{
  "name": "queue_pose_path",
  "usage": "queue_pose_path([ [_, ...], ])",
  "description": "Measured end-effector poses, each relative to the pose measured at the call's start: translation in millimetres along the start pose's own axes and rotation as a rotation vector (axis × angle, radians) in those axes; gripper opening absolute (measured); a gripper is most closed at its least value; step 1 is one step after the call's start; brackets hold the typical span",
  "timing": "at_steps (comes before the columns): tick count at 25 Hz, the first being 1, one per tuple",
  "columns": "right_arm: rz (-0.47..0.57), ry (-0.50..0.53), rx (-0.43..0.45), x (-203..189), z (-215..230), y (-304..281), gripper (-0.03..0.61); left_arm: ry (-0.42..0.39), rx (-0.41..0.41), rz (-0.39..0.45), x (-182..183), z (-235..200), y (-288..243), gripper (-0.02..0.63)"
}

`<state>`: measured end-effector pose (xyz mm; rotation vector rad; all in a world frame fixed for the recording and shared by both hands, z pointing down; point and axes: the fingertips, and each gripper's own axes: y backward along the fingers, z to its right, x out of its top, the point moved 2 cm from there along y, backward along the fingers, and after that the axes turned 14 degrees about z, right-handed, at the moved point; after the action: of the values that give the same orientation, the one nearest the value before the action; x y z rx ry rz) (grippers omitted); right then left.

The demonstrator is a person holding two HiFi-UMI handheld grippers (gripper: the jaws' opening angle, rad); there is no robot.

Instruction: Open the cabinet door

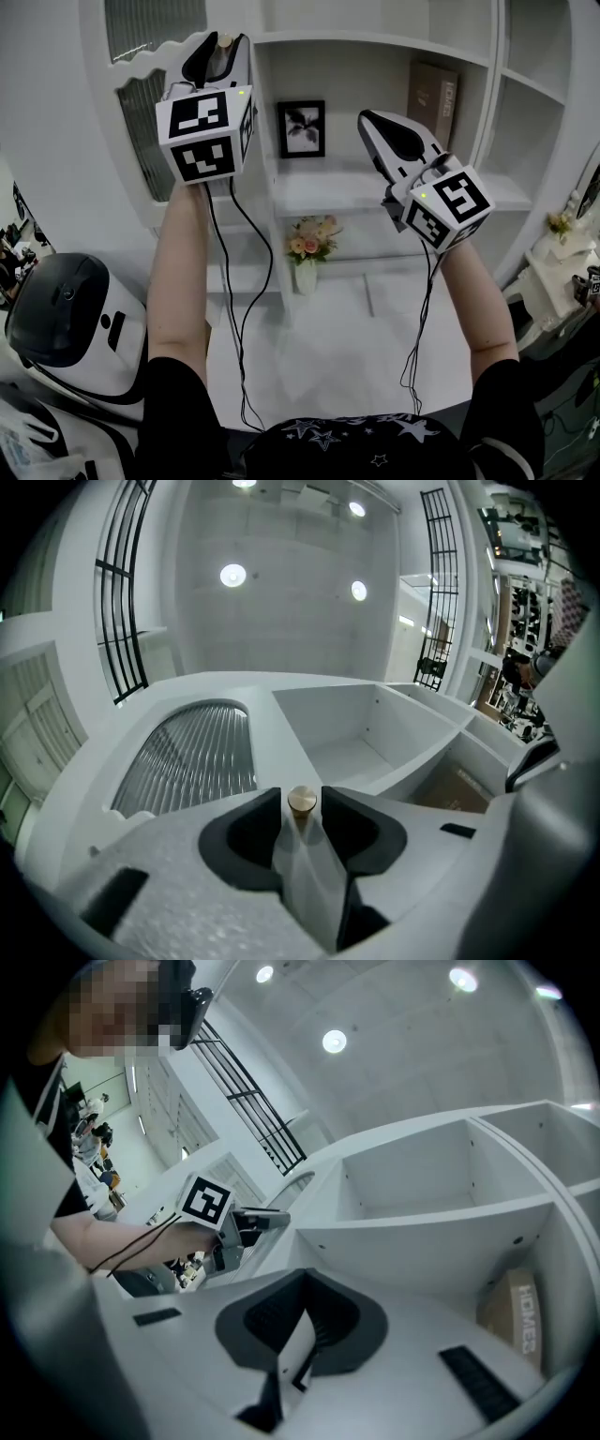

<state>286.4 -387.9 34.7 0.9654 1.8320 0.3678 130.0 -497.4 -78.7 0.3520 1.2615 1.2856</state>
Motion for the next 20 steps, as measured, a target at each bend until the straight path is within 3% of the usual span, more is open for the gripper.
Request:
queue_pose_path([
  [6,0.003,0.000,0.007,4,1,7,0.006,0.075,0.019,-0.010,0,-3,0,0.112],
  [20,0.035,-0.023,0.013,22,-6,16,0.006,0.062,0.006,-0.068,13,-2,9,0.092],
])
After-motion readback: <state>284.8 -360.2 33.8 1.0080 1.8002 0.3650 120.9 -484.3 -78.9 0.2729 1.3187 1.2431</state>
